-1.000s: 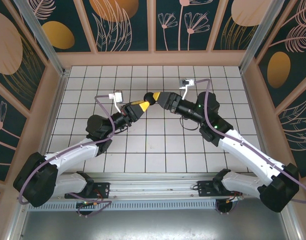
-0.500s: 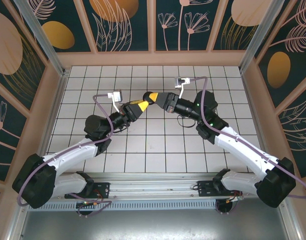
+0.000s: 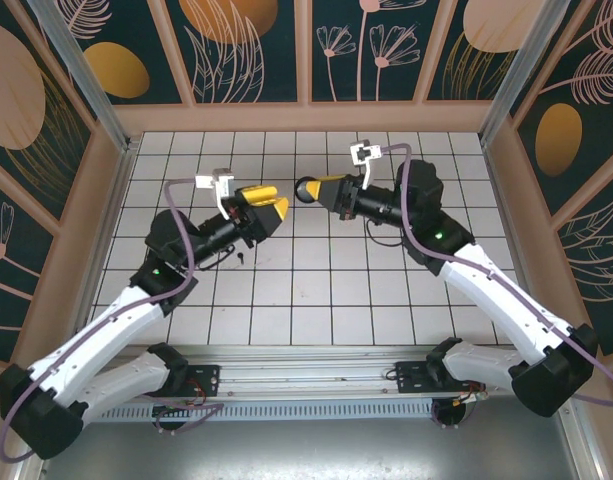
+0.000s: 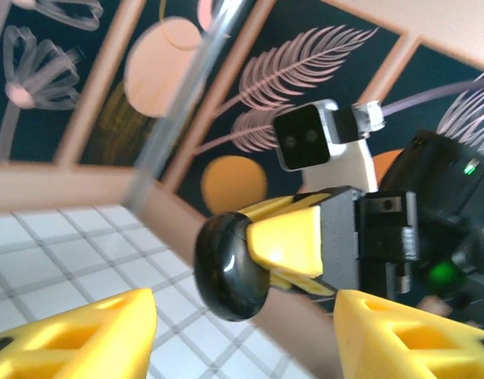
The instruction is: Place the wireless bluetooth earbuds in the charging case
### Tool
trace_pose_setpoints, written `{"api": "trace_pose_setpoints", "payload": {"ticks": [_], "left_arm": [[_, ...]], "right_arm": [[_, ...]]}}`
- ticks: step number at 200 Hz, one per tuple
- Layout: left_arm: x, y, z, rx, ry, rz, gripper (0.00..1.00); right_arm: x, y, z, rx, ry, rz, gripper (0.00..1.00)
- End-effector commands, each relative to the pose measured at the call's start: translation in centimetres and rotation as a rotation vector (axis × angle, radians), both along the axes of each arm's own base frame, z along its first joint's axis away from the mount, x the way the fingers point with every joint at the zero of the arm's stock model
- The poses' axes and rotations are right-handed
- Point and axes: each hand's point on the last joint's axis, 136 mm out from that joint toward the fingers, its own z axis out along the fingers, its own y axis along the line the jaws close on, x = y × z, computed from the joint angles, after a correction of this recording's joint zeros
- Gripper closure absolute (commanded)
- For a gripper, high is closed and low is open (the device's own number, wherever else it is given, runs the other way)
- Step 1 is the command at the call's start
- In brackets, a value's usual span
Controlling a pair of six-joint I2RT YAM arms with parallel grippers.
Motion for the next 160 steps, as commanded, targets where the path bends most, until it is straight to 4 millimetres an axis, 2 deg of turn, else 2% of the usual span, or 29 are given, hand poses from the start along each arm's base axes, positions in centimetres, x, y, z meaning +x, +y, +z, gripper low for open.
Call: {"api": "trace_pose_setpoints", "payload": {"ticks": [1,8,13,17,38,65,87,126,130,160], "left_arm": [[1.4,1.6,-3.2,0.331,-0.048,0.139,0.38],[1.5,1.6,-3.1,0.367,-0.057,0.138,0.37],[1.5,1.5,-3.7,0.401,-0.059,0.129,0.37],[1.4,1.4,-2.7,0.404,-0.082,0.124,0.36],[0.6,0.3,-2.5,0.442,-0.139,0.04,0.36],[-1.6,-1.7,-2.0,0.402,-0.209,-0.143,0.34],[-2.8,-2.4,-1.5,0.333,-0.232,-0.241,0.34],[-2.5,-2.4,-1.3,0.262,-0.196,-0.314,0.36],[-2.3,-2.3,-2.3,0.265,-0.168,-0.318,0.36],[-2.2,-2.4,-3.2,0.236,-0.13,-0.354,0.38]], "right_arm": [[0.0,-0.2,-1.8,-0.206,-0.105,0.045,0.89],[0.0,-0.1,-2.1,-0.232,-0.116,0.064,0.9],[0.0,0.0,-2.2,-0.245,-0.123,0.073,0.9],[0.1,0.1,-2.2,-0.252,-0.13,0.077,0.9],[0.0,0.4,-2.3,-0.261,-0.179,0.106,0.89],[-1.6,0.8,-1.6,-0.21,-0.261,0.178,0.9],[-2.9,0.8,-1.0,-0.171,-0.301,0.223,0.9],[-4.4,1.0,-1.2,-0.144,-0.31,0.291,0.9],[-4.4,1.1,-1.2,-0.144,-0.31,0.292,0.9],[-4.5,1.0,-0.9,-0.121,-0.33,0.278,0.9]]}}
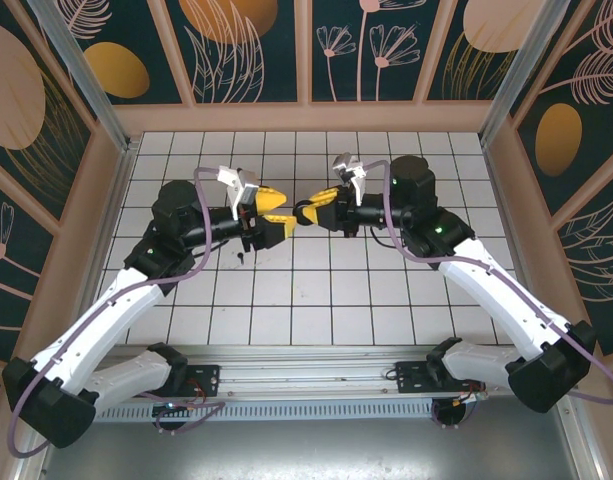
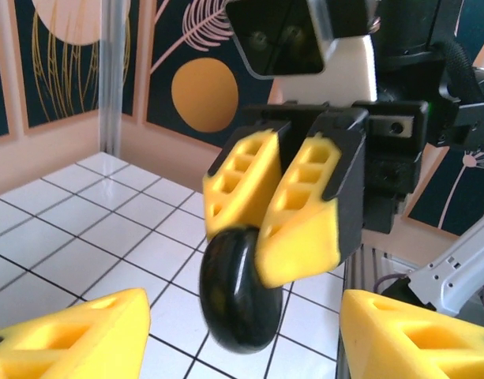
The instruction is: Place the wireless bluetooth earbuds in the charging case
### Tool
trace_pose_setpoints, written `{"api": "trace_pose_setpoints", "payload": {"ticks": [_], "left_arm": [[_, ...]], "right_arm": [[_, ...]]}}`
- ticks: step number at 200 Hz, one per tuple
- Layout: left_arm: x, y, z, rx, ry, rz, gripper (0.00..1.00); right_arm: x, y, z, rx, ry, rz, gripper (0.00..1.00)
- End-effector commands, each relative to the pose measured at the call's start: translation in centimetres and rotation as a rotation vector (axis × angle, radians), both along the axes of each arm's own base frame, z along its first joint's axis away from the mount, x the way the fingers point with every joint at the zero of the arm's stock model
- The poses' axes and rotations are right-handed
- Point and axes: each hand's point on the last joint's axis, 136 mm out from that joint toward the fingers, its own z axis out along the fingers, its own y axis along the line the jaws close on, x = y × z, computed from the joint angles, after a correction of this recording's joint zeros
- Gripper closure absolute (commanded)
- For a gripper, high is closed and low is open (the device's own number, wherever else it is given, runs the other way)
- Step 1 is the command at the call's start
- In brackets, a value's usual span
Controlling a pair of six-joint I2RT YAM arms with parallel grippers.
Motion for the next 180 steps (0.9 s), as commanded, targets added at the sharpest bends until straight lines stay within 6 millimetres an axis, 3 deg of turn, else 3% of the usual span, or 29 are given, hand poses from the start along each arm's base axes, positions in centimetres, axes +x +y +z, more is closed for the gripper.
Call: {"api": "trace_pose_setpoints", "payload": {"ticks": [1,35,130,158,180], "left_arm": [[-0.8,-0.4,0.0,-0.047,0.029,-0.085,0.38],[-0.9,-1.0,-0.7,-0.075,0.073,-0.128,0.43],[-1.0,-1.3,-0.6,-0.088,0.072,-0.163,0.86],[-1.4,-1.1,-1.1,-0.064,0.044,-0.162,0.95],[-1.9,-0.7,-1.1,-0.061,0.004,-0.152,1.0]], "right_arm": [[-1.2,0.0,2.0,0.065,-0.085,0.042,0.9],[-1.4,0.4,2.6,0.089,-0.104,0.039,0.91],[-1.8,1.4,2.4,0.077,-0.097,0.065,0.9],[-0.7,1.2,3.0,0.093,-0.063,-0.007,0.72],[0.7,1.2,2.4,0.074,-0.023,-0.062,0.66]]}}
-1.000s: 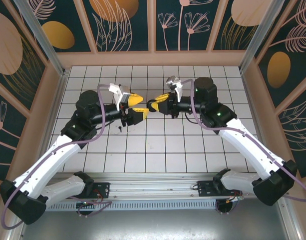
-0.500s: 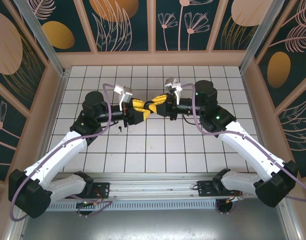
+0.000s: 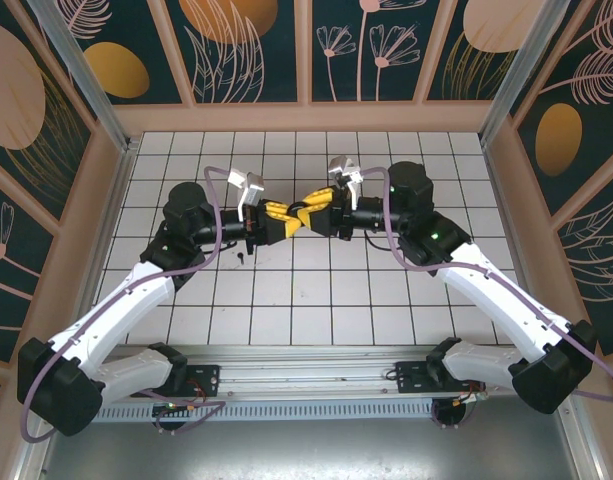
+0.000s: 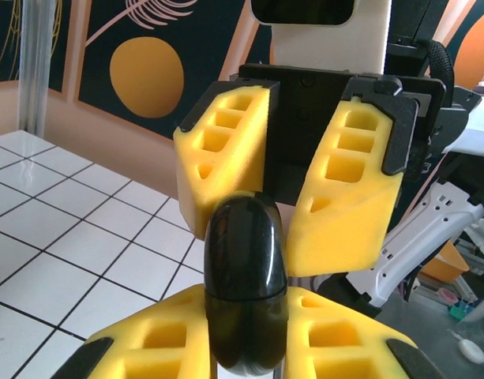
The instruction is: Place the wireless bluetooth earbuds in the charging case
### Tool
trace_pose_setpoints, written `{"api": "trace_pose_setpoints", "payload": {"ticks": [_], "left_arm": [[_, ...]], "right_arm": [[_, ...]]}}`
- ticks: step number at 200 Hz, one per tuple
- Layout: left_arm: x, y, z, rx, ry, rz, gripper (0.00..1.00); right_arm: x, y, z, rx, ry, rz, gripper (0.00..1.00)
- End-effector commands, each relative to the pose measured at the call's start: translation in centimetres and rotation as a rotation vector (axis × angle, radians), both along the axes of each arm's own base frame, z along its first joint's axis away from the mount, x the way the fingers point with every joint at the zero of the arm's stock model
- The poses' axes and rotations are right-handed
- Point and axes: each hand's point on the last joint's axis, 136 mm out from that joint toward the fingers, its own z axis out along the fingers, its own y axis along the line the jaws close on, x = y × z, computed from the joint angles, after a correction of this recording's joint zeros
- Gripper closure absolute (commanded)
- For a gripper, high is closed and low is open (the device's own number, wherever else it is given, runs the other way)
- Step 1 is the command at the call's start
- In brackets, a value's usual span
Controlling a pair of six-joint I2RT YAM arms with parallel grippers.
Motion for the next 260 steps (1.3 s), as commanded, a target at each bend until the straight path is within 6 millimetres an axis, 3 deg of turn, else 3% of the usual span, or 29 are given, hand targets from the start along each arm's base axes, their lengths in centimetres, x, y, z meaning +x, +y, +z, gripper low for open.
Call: {"api": "trace_pose_setpoints", "payload": {"ticks": [1,35,71,104,143,172,195,260], "left_arm": [[-1.1,0.6,0.6,-0.006,-0.098,-0.003,1.0],[-2.2,1.7,1.0,-0.012,-0.191,0.033,1.0],[-1.9,2.7,0.4,0.014,-0.204,0.119,1.0],[-0.6,4.3,-1.1,0.058,-0.171,0.27,1.0],[0.7,7.4,-4.4,0.148,-0.109,0.484,1.0],[0.0,9.2,-5.6,0.184,-0.107,0.56,1.0],[-0.8,10.4,-6.3,0.217,-0.144,0.588,1.0],[-2.3,13.5,-5.5,0.249,-0.238,0.698,1.0]], "right_arm": [[1.7,0.1,1.4,0.027,0.014,-0.08,0.66],[4.7,0.1,-1.7,-0.022,0.155,-0.161,0.63],[4.7,1.1,-2.3,-0.008,0.231,-0.114,0.6],[4.7,0.9,-2.0,-0.004,0.262,-0.127,0.58],[6.5,0.1,-3.8,-0.019,0.35,-0.243,0.58],[9.2,0.0,-7.4,-0.072,0.475,-0.378,0.58],[11.4,1.3,-11.9,-0.167,0.641,-0.437,0.58],[13.0,10.3,-22.9,-0.481,0.763,-0.411,0.61]]}}
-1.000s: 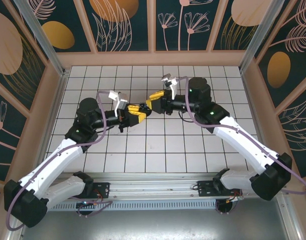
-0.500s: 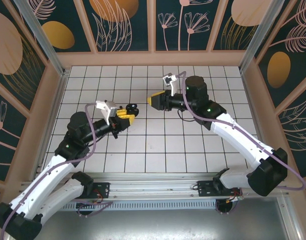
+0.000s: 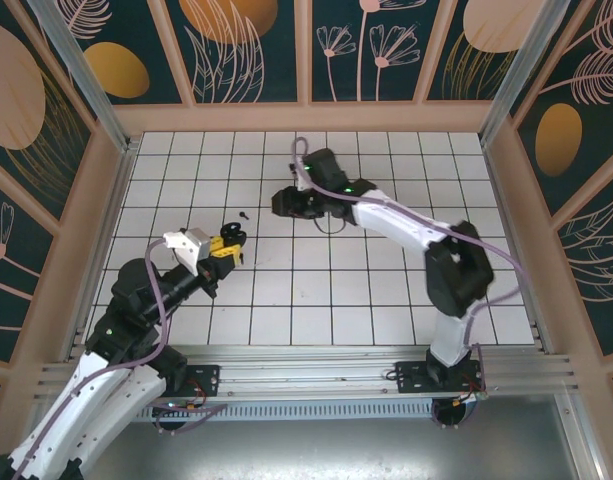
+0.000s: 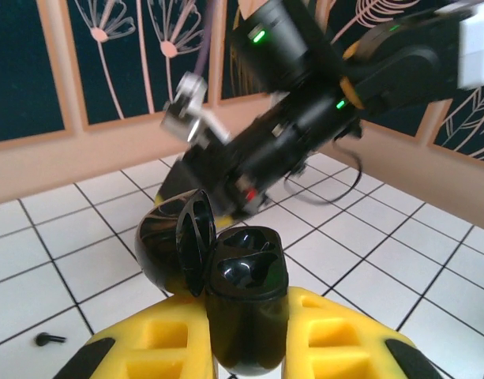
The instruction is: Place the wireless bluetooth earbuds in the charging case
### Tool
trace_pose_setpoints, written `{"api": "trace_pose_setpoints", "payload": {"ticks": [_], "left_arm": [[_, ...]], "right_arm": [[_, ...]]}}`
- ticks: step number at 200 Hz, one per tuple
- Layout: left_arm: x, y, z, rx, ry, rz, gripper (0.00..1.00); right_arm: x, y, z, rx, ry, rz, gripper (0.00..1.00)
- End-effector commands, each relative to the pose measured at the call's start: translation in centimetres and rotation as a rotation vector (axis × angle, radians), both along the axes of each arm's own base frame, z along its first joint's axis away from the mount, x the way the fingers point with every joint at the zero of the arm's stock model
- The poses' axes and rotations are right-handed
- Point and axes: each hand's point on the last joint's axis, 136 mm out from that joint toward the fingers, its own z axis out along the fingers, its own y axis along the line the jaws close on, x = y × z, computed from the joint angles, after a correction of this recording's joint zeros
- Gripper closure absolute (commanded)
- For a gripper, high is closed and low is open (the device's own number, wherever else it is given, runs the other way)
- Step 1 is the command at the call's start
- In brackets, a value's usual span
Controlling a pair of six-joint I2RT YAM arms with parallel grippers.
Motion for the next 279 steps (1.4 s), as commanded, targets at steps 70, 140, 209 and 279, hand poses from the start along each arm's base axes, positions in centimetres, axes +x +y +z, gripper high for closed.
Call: {"api": "trace_pose_setpoints", "payload": {"ticks": [70,140,209,279], "left_arm": [[-1.1,1.8,-1.2,0.098,-0.017,0.047,1.0],[-2.0,2.3,-0.7,0.068,-0.069,0.052,1.0],[-2.6,2.2,-0.3,0.03,-0.097,0.032,1.0],[-2.8,2.3,-0.2,0.018,-0.104,0.031,1.0]], "right_arm": [[-1.2,9.5,-8.7,-0.286,0.107,0.081,0.61],[-2.3,10.4,-11.6,-0.384,0.104,0.049,0.61],[-3.9,10.8,-12.4,-0.435,0.077,0.037,0.63],[-4.3,10.1,-13.4,-0.491,0.065,0.021,0.63]]}}
